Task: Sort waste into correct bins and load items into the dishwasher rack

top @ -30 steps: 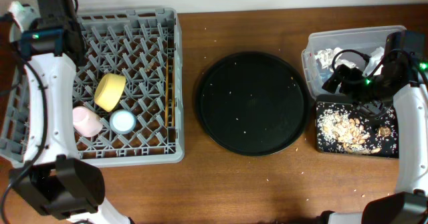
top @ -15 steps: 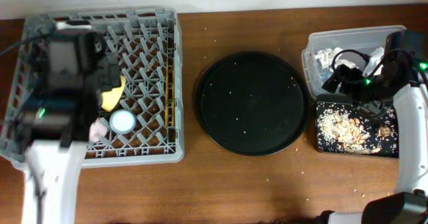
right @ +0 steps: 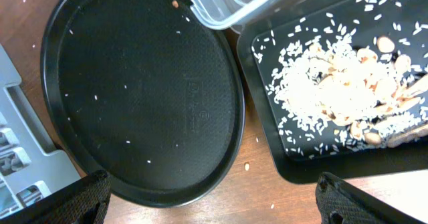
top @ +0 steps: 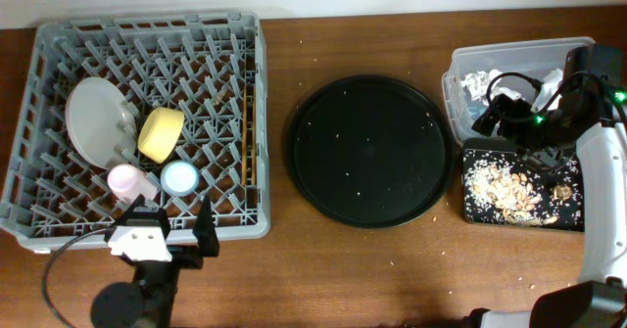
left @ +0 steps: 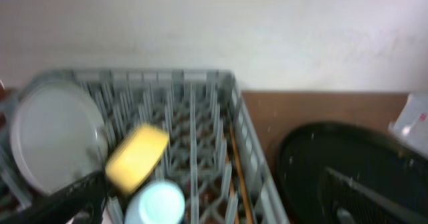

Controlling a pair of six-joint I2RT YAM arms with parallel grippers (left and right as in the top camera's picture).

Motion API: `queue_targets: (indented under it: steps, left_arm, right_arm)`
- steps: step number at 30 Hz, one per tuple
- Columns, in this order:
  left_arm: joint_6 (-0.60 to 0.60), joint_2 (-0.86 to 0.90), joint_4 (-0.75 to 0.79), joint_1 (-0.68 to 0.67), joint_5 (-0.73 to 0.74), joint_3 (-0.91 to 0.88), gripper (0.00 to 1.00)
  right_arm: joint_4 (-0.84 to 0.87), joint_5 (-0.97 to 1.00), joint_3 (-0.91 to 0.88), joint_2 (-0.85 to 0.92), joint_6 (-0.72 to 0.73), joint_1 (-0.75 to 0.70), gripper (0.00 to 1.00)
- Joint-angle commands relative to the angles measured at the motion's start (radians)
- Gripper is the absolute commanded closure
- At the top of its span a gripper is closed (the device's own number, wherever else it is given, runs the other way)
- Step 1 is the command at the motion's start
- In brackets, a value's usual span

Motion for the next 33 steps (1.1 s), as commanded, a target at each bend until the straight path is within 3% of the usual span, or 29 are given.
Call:
queue_targets:
  steps: [1,5,16,18,20,21,22,28,31,33]
  left_arm:
    - [-0.002,-0.148,0.181,0.005,0.018,-0.261,0.01]
    - [-0.002,-0.219,0.439,0.012,0.021,-0.527,0.01]
    - [-0.002,-0.216,0.382,0.014,0.017,-0.525,0.01]
    - [-0.002,-0.216,0.382,0.014,0.017,-0.525,0.01]
    - [-0.002,-0.216,0.382,0.014,0.017,-0.525,0.01]
    - [-0.002,-0.216,0.382,0.014,0.017,-0.525,0.01]
    - [-0.002,-0.216,0.382,0.014,0.017,-0.525,0.01]
    - [-0.002,-0.216,0.382,0.014,0.017,-0.525,0.01]
    - [-0.002,-0.216,0.382,0.014,0.017,-0.525,0.01]
    - [-0.002,-0.216,0.382,0.014,0.017,-0.525,0.01]
  right_arm:
    - [0.001,0.002,0.007,-0.005,0.008,-0.005,0.01]
    - [0.001,0.002,0.007,-0.005,0.008,-0.005,0.02]
    - [0.001,0.002,0.007,-0.005,0.008,-0.005,0.02]
    - [0.004,0.166,0.007,-0.097,-0.021,0.019,0.01]
    - [0.130,0.344,-0.006,-0.277,-0.093,0.114,0.01]
    - [0.299,0.343,-0.060,-0.418,-0.224,0.187,0.02]
    - [0.375,0.343,-0.111,-0.502,-0.264,0.219,0.02]
    - [0.761,0.182,-0.983,-1.167,-0.274,0.236,0.02]
    - [0.882,0.160,-1.295,-1.495,-0.274,0.237,0.02]
    - [0.957,0.161,-1.388,-1.548,-0.274,0.237,0.01]
